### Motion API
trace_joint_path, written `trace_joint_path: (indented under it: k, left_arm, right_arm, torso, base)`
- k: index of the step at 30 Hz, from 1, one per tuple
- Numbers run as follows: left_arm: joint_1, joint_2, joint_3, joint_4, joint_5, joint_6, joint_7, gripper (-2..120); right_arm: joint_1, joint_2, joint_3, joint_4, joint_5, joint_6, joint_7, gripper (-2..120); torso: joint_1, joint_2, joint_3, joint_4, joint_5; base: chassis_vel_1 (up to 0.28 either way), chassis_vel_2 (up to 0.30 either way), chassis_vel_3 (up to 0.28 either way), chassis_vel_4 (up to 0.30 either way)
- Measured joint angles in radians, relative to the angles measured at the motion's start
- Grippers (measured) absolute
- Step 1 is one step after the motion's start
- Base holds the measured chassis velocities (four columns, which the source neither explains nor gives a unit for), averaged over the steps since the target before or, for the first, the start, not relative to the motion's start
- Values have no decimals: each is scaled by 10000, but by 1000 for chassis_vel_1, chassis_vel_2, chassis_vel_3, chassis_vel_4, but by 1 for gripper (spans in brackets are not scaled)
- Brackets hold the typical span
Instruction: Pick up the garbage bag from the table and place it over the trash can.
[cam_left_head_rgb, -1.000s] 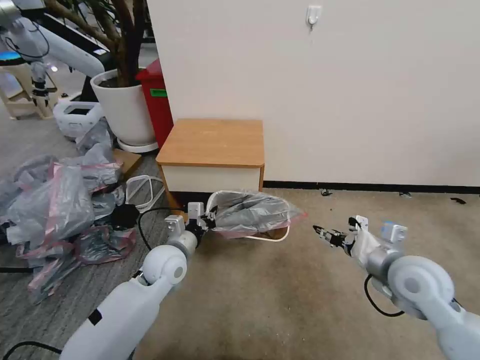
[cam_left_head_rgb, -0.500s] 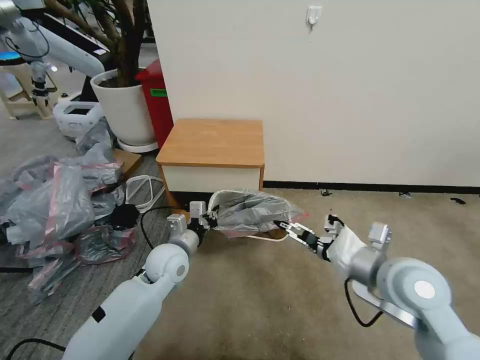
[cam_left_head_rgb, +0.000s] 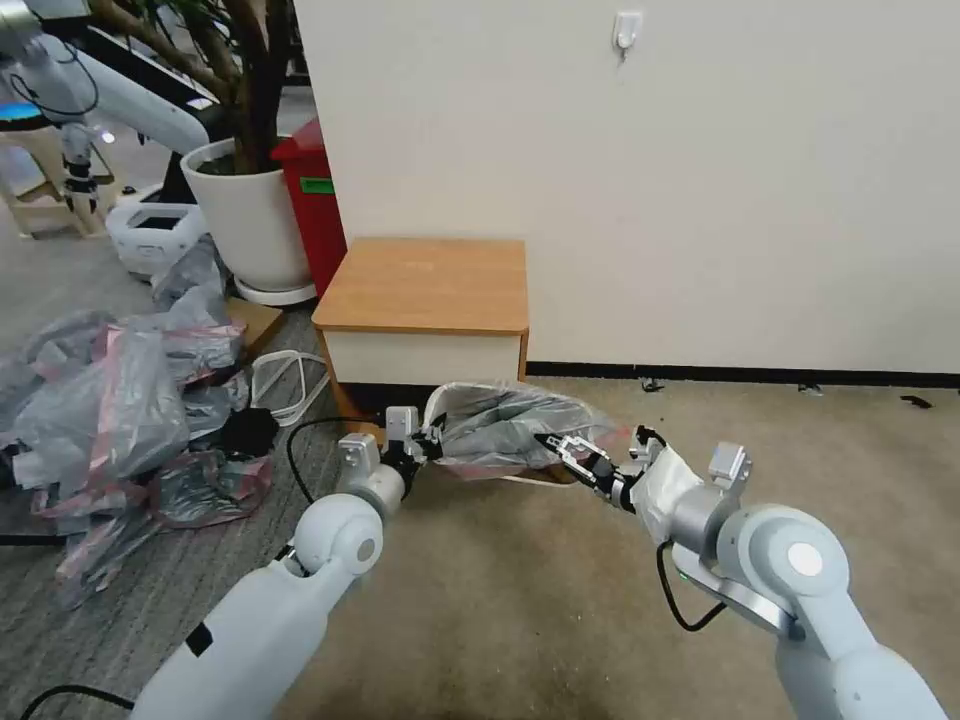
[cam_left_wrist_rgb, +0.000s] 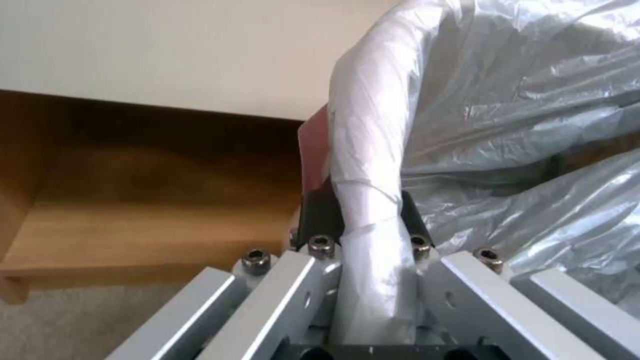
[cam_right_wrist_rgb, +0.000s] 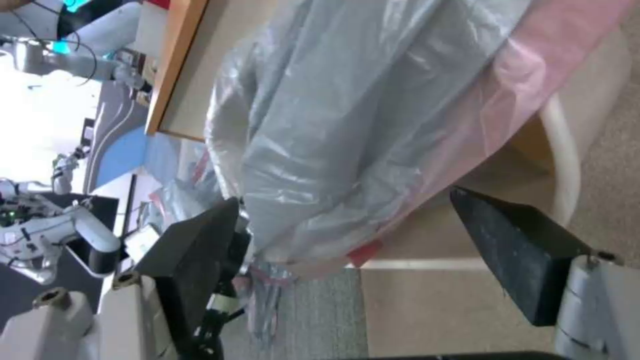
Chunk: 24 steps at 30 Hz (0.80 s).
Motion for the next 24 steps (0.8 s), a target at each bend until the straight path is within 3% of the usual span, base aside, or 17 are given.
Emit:
trace_joint_path:
  k: [16,24]
  left_arm:
    - [-17,-16,18,-169,-103,23,-23,3]
    - [-172,-12,69,-156,-241,34,-55,3]
  right_arm:
    - [112,416,-179,-436,-751,201,-372,78]
    - [105,542,-225,-558,-995,217,-621,61]
  torso:
    - [-1,0,0,1,0]
    - [0,0,0,1,0]
  base:
    - [0,0,0,0]
    - [0,0,0,0]
